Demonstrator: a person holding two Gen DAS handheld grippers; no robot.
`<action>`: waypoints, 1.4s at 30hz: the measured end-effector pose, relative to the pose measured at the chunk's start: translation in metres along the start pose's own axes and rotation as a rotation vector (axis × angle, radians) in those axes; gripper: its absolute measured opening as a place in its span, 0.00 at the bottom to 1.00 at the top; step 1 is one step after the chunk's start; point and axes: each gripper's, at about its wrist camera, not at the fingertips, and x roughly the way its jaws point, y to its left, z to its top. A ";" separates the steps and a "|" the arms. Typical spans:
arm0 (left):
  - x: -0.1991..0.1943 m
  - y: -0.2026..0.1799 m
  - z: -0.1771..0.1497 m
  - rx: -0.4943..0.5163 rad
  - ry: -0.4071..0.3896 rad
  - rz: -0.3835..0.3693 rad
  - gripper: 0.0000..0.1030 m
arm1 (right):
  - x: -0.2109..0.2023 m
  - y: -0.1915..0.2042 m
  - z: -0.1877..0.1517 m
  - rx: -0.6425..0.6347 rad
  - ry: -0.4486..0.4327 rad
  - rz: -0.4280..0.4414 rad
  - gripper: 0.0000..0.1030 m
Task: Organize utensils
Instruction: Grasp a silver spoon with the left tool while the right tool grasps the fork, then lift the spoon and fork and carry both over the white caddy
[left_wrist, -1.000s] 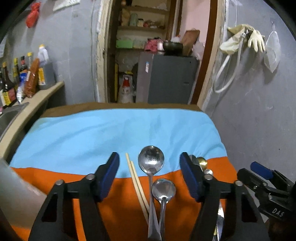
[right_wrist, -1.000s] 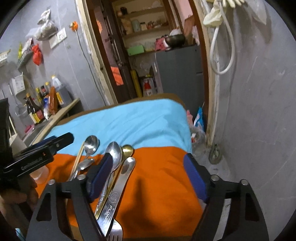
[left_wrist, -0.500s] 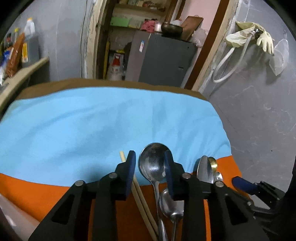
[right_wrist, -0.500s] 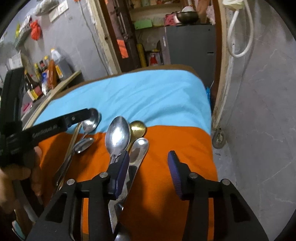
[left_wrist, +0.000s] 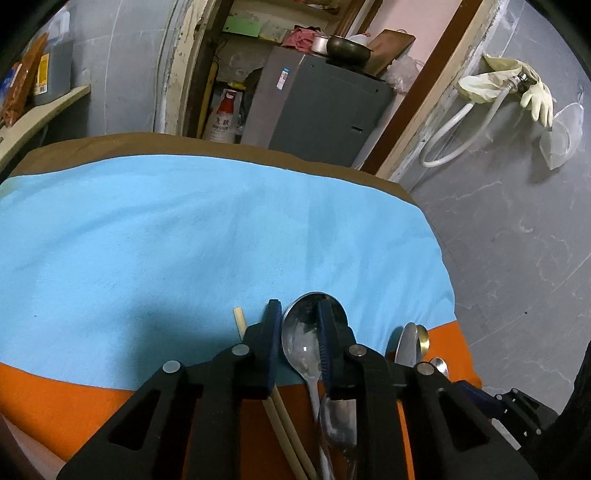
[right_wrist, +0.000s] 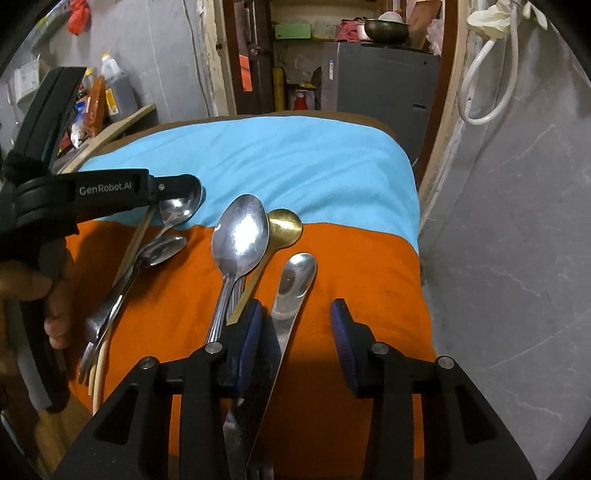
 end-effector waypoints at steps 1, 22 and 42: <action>0.001 0.000 0.000 -0.002 0.000 -0.003 0.14 | 0.001 0.002 0.002 -0.001 0.003 -0.002 0.38; -0.049 -0.041 -0.025 0.130 -0.210 0.053 0.01 | -0.016 -0.015 -0.002 0.137 -0.078 0.131 0.12; -0.084 -0.046 -0.057 0.124 -0.272 0.080 0.01 | -0.021 -0.016 -0.005 0.101 -0.083 0.126 0.32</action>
